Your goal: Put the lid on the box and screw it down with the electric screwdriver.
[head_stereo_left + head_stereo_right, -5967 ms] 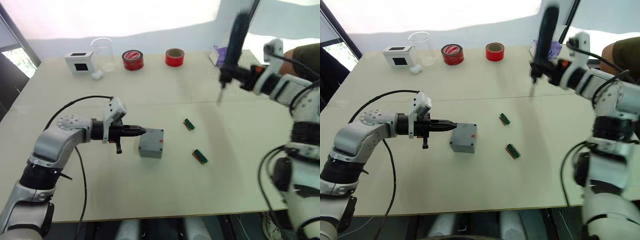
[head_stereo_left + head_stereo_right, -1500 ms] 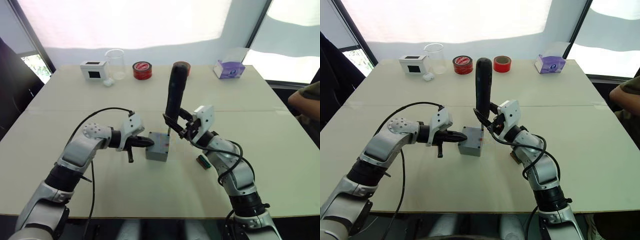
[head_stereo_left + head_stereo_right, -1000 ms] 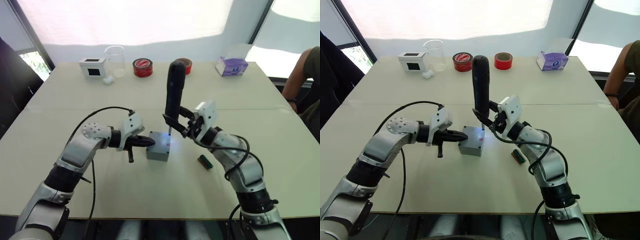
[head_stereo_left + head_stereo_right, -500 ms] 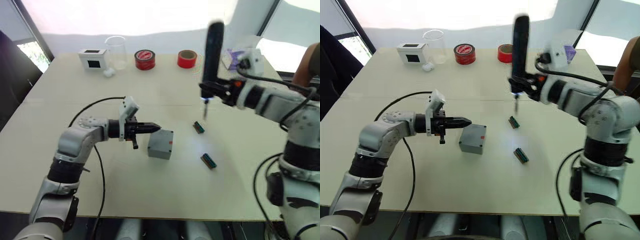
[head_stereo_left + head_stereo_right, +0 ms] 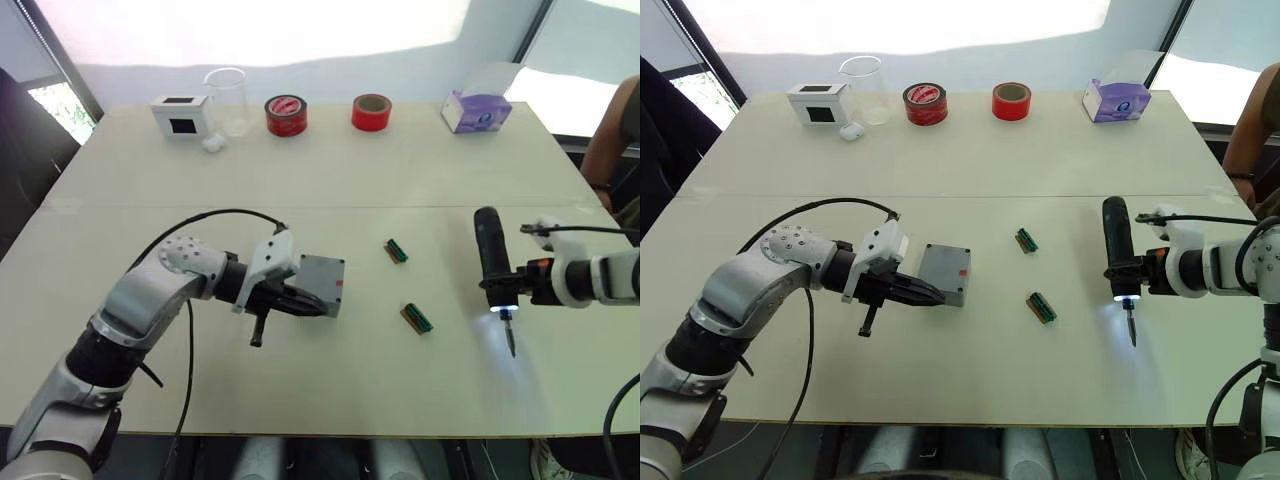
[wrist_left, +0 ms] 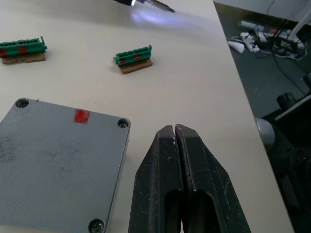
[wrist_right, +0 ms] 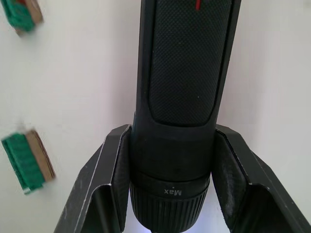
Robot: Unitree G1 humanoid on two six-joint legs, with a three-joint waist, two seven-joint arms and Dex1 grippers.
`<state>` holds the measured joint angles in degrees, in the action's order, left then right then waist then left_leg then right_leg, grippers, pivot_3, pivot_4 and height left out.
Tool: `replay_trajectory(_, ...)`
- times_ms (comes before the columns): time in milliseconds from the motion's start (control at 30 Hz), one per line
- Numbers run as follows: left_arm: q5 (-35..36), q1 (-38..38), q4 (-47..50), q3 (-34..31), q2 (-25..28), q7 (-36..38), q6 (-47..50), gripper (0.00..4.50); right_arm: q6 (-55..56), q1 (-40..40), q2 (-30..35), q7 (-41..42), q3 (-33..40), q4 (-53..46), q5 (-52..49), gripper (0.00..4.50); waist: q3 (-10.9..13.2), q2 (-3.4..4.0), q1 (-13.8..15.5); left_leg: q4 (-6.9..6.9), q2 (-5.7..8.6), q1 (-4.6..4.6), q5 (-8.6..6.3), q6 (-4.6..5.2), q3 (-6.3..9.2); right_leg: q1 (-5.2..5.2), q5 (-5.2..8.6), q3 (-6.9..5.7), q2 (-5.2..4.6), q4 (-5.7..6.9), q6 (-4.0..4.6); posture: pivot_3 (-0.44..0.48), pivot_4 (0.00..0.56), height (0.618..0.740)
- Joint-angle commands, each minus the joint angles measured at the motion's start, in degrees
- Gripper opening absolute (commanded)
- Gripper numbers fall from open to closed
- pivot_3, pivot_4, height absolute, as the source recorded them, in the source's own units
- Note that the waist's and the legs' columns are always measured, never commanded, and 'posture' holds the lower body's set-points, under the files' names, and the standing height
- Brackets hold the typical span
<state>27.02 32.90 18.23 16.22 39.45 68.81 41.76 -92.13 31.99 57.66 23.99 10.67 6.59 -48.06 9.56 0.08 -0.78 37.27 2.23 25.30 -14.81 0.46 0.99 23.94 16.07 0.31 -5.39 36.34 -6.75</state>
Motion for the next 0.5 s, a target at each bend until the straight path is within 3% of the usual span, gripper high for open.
replay_trajectory(33, 0.3, -0.9, 1.0, -0.9, -0.4, -1.4, -0.5, 0.0, -0.4, 1.8, 2.0, -0.5, 0.2, 0.0, -1.6, 1.77, 0.0, 0.0, 0.0, 0.03, 0.0, -0.01, 0.01, 0.01, 0.0, -0.02, -0.01, 0.0, 0.01, 0.03, -0.01, 0.0, 0.15, 0.74)
replay_trajectory(467, -0.2, -2.9, -0.4, -2.6, 0.0, -4.0, -1.3, 0.0, -0.4, 2.5, 1.2, -0.7, -3.4, 3.1, 1.3, 1.77, 0.0, 0.0, 0.3, 0.24, 0.01, -0.01, 0.01, 0.0, 0.05, -0.12, -0.01, -0.02, 0.02, 0.12, -0.03, 0.0, 0.15, 0.74)
replay_trajectory(500, -0.1, -2.8, -0.9, -2.8, 0.0, -4.2, -1.2, 0.0, -0.4, 2.4, 0.9, -0.5, -3.3, 2.6, 2.2, 2.27, 0.0, 0.0, 0.3, 0.26, 0.01, -0.01, 0.01, 0.0, 0.05, -0.13, -0.01, -0.02, 0.02, 0.13, -0.03, 0.0, 0.15, 0.74)
